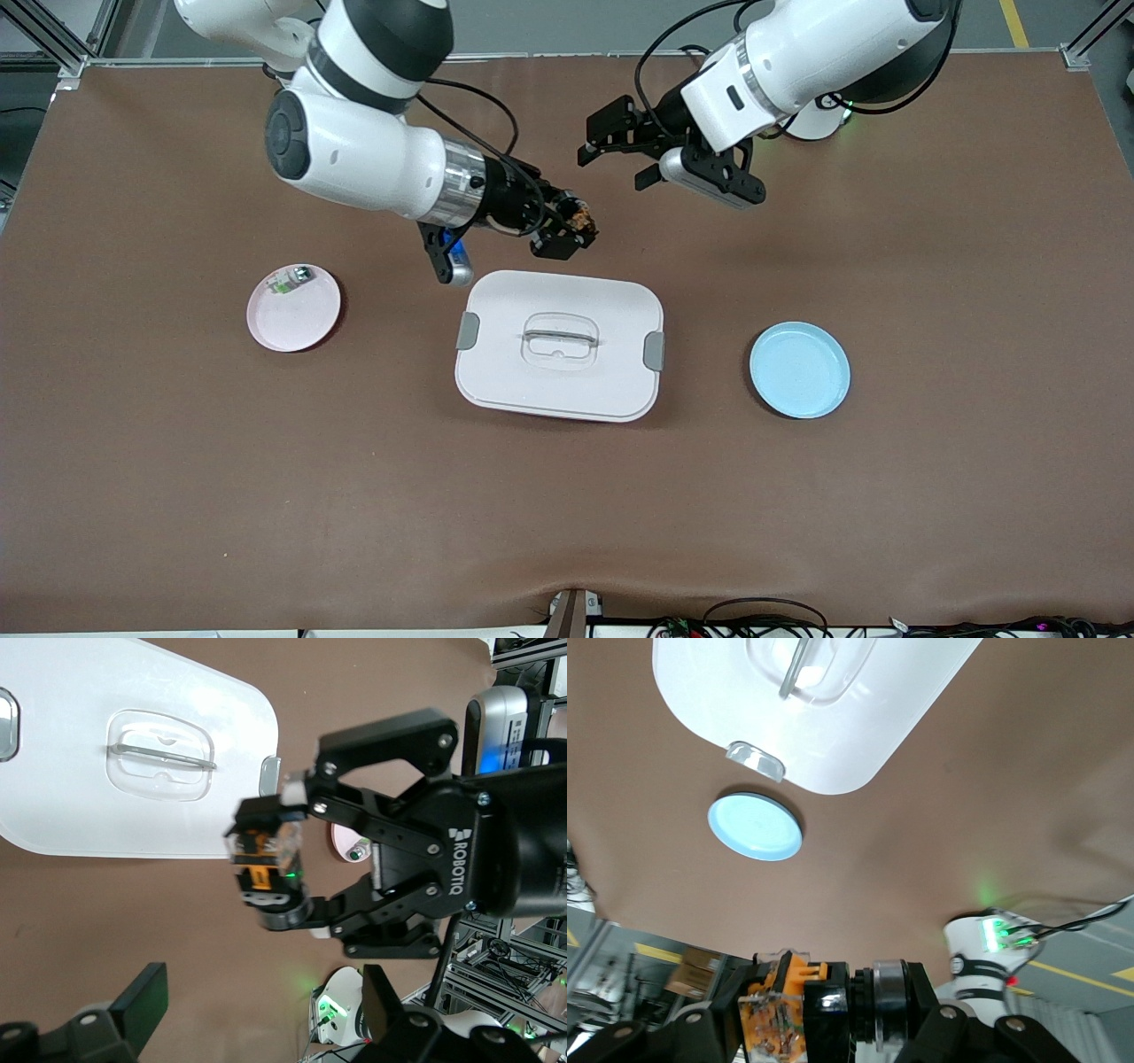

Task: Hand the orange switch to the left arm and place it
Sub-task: 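Carry the switch above the box while the left gripper grasps it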

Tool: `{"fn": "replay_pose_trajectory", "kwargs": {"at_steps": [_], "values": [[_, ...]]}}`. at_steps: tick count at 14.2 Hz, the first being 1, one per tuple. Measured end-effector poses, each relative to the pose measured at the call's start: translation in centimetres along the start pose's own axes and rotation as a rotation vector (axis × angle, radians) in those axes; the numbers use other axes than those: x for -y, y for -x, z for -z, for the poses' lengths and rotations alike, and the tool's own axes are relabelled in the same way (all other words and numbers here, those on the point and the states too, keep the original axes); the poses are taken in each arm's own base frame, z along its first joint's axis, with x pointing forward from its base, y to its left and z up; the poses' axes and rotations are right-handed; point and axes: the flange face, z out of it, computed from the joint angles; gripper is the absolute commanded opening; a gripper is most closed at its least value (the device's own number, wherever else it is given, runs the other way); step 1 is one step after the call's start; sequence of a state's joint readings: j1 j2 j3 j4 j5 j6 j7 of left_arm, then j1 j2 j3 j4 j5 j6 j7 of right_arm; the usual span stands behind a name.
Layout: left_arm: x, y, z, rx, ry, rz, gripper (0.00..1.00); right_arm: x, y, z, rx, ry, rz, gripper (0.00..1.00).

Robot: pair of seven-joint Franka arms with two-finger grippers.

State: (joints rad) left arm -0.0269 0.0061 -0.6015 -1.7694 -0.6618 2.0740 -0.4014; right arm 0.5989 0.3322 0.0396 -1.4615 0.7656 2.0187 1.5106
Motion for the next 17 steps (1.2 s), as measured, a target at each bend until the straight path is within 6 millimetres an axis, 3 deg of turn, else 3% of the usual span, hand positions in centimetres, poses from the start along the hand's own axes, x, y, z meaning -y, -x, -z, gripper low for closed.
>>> {"fn": "replay_pose_trajectory", "kwargs": {"at_steps": [5, 12, 17], "values": [[0.8, -0.1, -0.7, 0.007, -0.011, 0.009, 0.82, -0.1, 0.4, -3.4, -0.006, 0.004, -0.028, 0.28], [4.3, -1.9, -0.1, -0.01, -0.029, 0.006, 0.77, 0.1, 0.0, -3.2, -0.01, 0.0, -0.033, 0.28], [5.0, -3.0, 0.1, -0.063, -0.002, 0.031, 0.74, 0.2, -0.1, -3.2, -0.011, -0.001, -0.038, 0.28]]}}
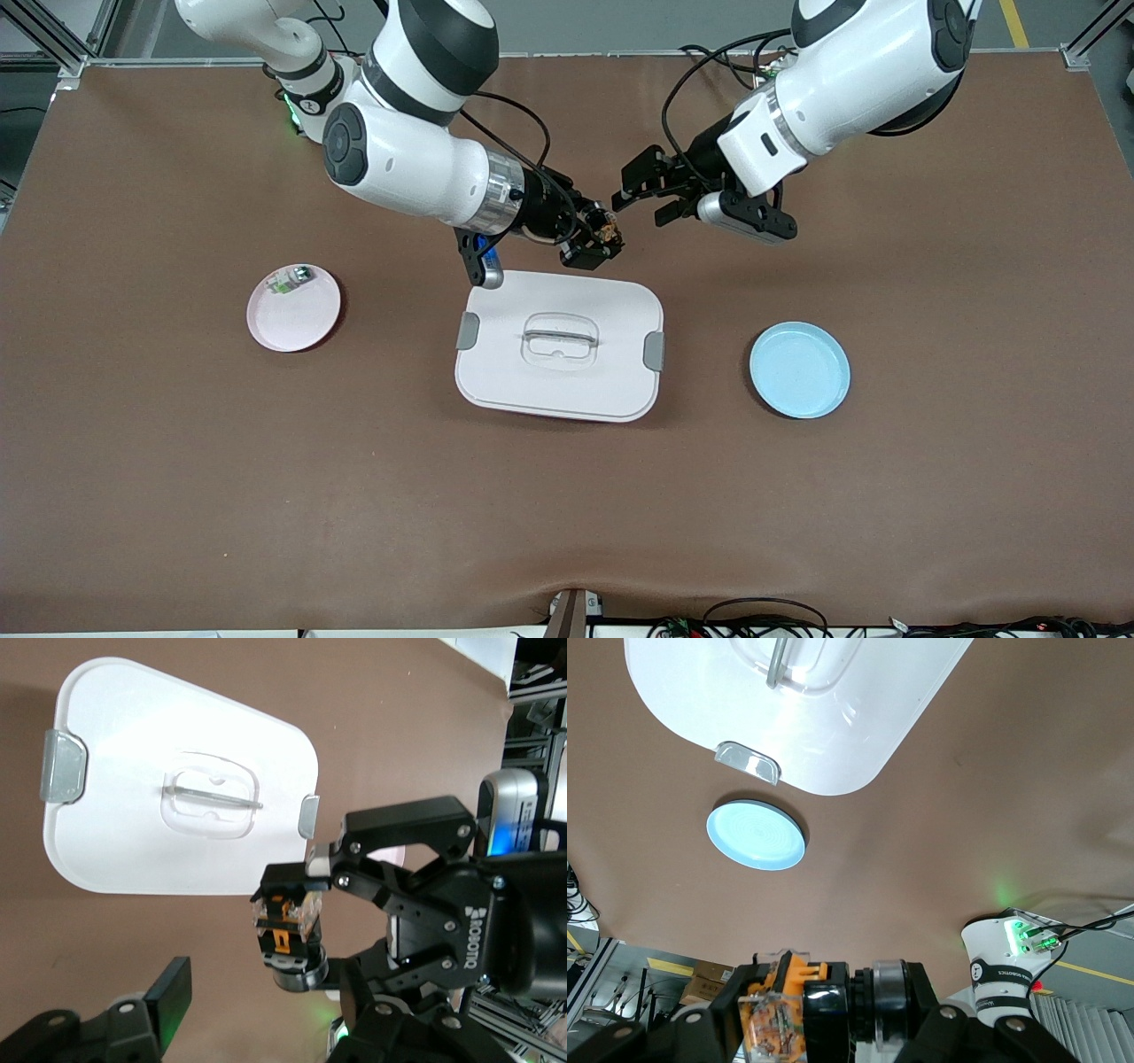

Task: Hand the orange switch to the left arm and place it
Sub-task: 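Carry the switch above the box while the left gripper grasps it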

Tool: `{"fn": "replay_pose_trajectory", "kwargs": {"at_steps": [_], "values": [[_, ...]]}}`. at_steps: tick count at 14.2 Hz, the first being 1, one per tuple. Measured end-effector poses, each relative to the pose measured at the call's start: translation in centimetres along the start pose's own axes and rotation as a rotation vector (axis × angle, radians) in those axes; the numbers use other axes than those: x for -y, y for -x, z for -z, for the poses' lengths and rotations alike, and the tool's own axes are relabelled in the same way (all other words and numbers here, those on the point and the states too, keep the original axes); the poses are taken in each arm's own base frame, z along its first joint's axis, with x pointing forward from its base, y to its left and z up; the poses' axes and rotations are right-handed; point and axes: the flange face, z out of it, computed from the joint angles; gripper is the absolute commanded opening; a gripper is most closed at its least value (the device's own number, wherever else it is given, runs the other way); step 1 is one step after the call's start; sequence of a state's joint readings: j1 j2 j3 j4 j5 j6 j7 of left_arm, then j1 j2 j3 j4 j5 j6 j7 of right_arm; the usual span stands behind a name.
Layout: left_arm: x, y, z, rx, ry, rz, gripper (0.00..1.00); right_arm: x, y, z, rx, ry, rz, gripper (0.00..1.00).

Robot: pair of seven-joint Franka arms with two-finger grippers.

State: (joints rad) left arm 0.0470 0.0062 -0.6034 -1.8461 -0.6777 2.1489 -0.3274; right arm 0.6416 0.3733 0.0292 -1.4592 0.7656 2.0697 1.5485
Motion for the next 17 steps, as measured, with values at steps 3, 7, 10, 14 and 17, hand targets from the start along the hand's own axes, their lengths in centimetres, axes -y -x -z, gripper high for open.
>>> {"fn": "replay_pose_trajectory", "kwargs": {"at_steps": [3, 7, 10, 14, 17], "values": [[0.4, -0.6, -1.0, -0.025, 0.026, 0.02, 0.74, 0.0, -0.1, 0.0, -0.001, 0.0, -0.013, 0.28], [0.2, -0.5, -2.5, -0.014, 0.032, 0.019, 0.72, 0.1, -0.3, 0.0, -0.002, 0.0, -0.017, 0.28], [-0.1, -0.3, -3.2, -0.015, 0.037, 0.014, 0.67, 0.1, -0.3, 0.0, -0.002, 0.001, -0.016, 0.28], [-0.5, -0.2, -5.1, -0.023, 0.051, 0.014, 0.33, 0.1, -0.2, 0.0, -0.002, 0.002, -0.016, 0.28], [-0.3, -0.3, -5.8, -0.019, 0.056, 0.022, 0.0, 0.1, -0.3, 0.0, -0.002, 0.001, -0.017, 0.28]]}}
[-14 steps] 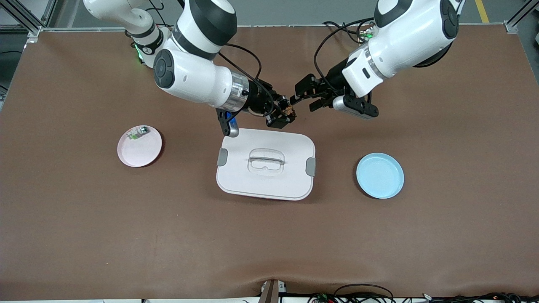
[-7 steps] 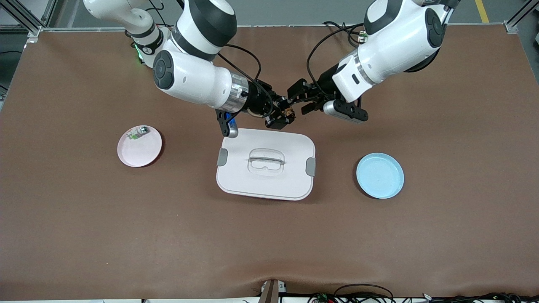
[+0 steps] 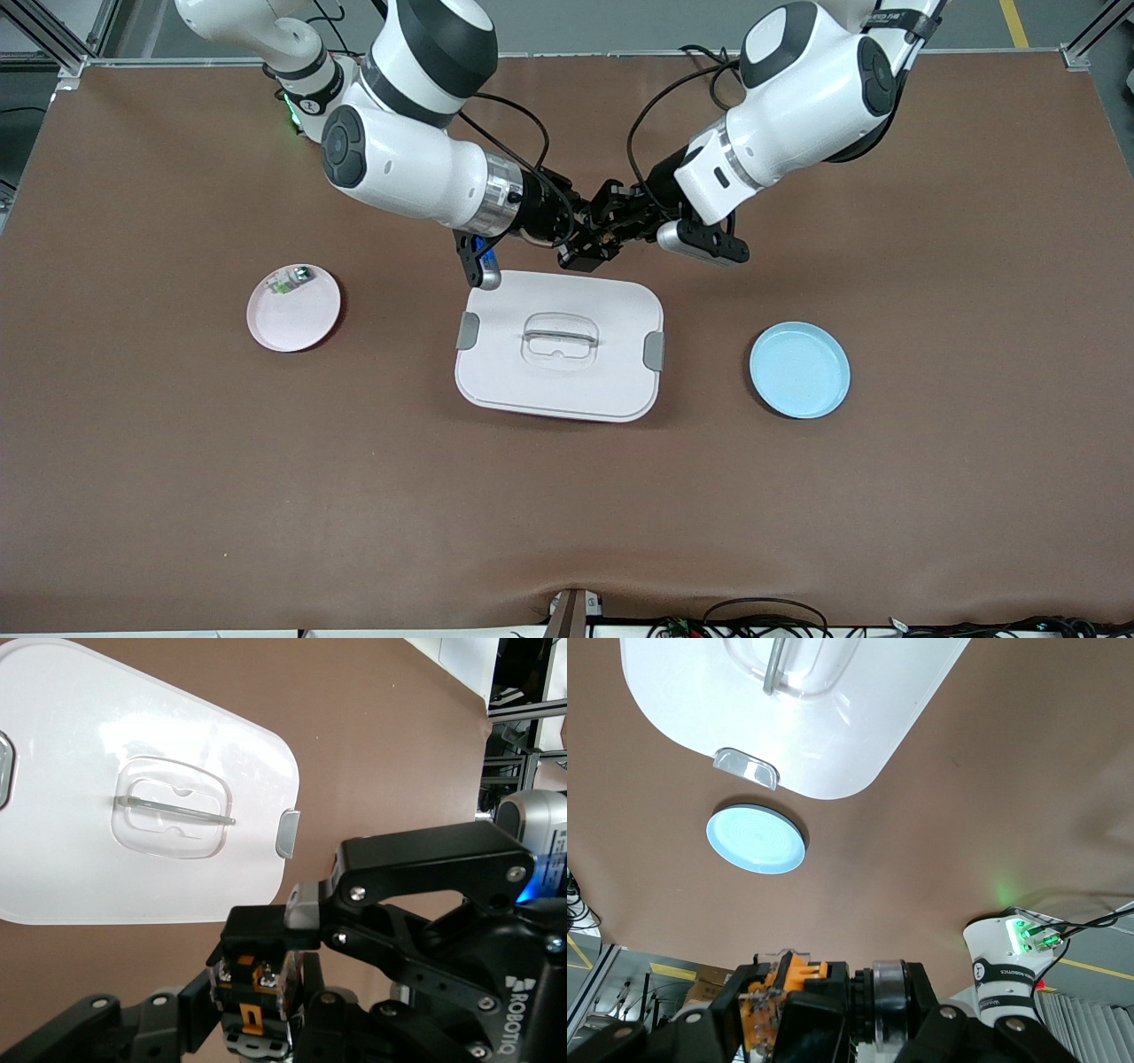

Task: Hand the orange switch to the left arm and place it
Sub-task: 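Carry the switch above the box while the left gripper grasps it, then open the right gripper and withdraw while the left gripper carries the switch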

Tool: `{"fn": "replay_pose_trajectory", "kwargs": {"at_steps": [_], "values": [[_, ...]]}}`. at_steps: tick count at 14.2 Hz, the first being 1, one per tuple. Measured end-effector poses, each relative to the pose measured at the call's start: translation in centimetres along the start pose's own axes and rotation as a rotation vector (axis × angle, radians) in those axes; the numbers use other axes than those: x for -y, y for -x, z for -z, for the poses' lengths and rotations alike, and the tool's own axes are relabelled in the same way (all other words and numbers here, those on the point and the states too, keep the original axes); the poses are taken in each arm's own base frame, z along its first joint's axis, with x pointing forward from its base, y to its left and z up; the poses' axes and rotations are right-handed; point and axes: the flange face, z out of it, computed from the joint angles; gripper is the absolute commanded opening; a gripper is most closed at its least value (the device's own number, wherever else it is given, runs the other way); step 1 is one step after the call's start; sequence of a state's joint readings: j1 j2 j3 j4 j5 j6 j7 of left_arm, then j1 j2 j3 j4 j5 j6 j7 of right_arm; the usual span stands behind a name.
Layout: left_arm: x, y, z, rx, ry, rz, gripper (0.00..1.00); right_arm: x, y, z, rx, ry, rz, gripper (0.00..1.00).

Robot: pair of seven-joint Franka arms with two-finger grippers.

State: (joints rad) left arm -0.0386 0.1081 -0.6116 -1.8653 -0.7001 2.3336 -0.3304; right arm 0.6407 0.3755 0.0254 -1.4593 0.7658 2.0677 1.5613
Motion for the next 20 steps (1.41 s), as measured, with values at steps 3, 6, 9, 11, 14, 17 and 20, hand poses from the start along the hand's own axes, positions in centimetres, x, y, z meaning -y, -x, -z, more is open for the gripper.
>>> {"fn": "replay_pose_trajectory", "kwargs": {"at_steps": [3, 6, 9, 11, 14, 17, 20], "values": [[0.0, 0.0, 0.0, -0.001, 0.0, 0.0, 0.0, 0.0, 0.0, 0.0, 0.0, -0.001, 0.0, 0.28], [0.0, 0.0, 0.0, -0.001, 0.0, 0.0, 0.0, 0.0, 0.0, 0.0, 0.0, -0.002, 0.0, 0.82], [0.2, -0.2, 0.2, -0.005, -0.001, 0.004, 0.0, 0.0, 0.1, -0.1, 0.001, 0.0, 0.001, 1.0], [0.8, -0.7, 0.5, -0.016, -0.024, -0.007, 0.0, 0.0, 0.1, 0.0, 0.001, -0.005, 0.003, 1.0], [2.0, -1.5, 0.9, -0.037, -0.1, -0.054, 0.0, 0.1, 0.0, 0.2, 0.0, -0.011, 0.002, 1.0], [5.1, -3.3, 2.4, -0.031, -0.237, -0.091, 0.0, 0.1, 0.0, 0.5, -0.027, -0.004, 0.033, 1.0], [9.3, -4.9, 4.3, 0.016, -0.429, -0.144, 0.0, -1.0, -0.3, 1.8, -0.11, 0.105, 0.186, 1.0]]}}
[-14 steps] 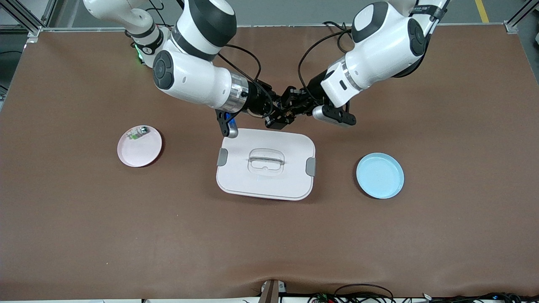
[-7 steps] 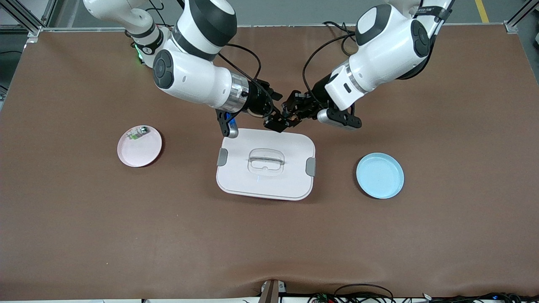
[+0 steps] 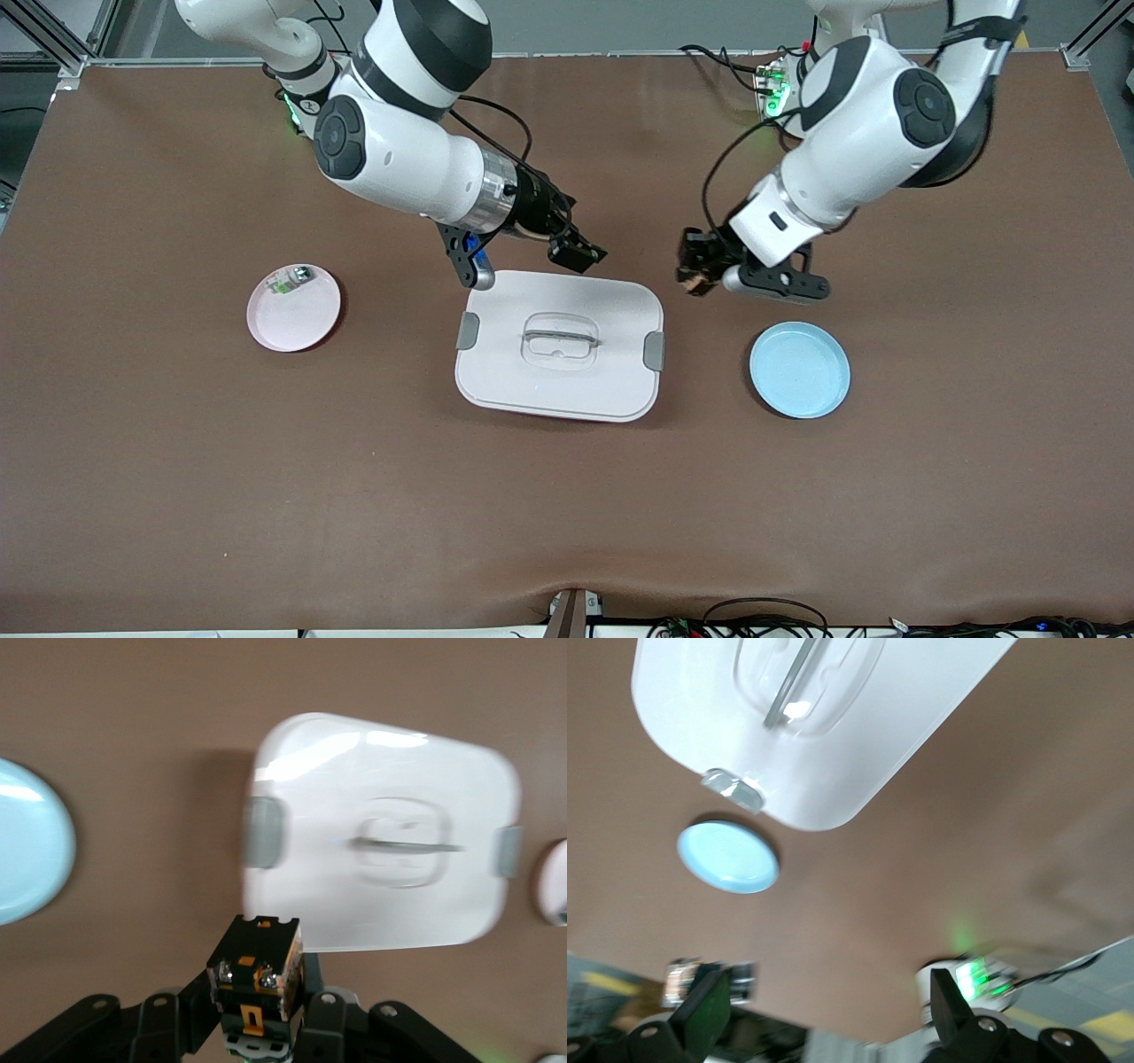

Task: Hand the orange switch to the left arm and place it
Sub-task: 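Open the right gripper and withdraw while the left gripper carries the switch, then lower the switch onto the light-blue plate with the left gripper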

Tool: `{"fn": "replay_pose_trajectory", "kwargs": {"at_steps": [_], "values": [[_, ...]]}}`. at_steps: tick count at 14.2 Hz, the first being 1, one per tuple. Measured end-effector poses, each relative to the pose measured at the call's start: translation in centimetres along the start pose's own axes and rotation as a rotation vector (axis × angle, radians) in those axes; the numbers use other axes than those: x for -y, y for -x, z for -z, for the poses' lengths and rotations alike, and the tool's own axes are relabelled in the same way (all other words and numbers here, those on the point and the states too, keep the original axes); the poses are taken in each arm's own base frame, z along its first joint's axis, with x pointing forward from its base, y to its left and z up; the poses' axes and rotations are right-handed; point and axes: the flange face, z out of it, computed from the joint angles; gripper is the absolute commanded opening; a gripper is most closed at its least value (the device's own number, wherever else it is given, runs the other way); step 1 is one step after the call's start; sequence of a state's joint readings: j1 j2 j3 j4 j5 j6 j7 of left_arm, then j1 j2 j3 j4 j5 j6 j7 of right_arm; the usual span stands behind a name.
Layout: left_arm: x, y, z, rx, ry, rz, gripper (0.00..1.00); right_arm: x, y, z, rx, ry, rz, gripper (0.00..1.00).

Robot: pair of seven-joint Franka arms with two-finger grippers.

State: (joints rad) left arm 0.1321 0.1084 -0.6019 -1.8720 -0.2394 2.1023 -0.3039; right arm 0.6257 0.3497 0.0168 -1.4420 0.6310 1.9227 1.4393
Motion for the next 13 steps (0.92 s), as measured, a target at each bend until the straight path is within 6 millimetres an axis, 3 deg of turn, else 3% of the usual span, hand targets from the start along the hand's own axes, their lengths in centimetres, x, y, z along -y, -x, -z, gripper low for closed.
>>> {"fn": "replay_pose_trajectory", "kwargs": {"at_steps": [5, 7, 10, 13], "values": [[4.9, -0.6, -0.1, 0.061, -0.203, -0.24, 0.0, -3.2, -3.7, 7.2, -0.103, 0.164, 0.268, 1.0], [8.0, -1.1, -0.1, 0.097, -0.219, -0.351, 0.0, -4.9, -5.4, 10.1, -0.157, 0.238, 0.382, 1.0], [13.5, -1.7, -0.8, 0.156, -0.213, -0.517, 0.0, -7.6, -7.2, 11.9, -0.321, 0.455, 0.591, 1.0], [16.1, -2.0, -2.9, 0.238, -0.267, -0.744, 0.0, -9.7, -8.0, 14.3, -0.341, 0.499, 0.7, 1.0]]}}
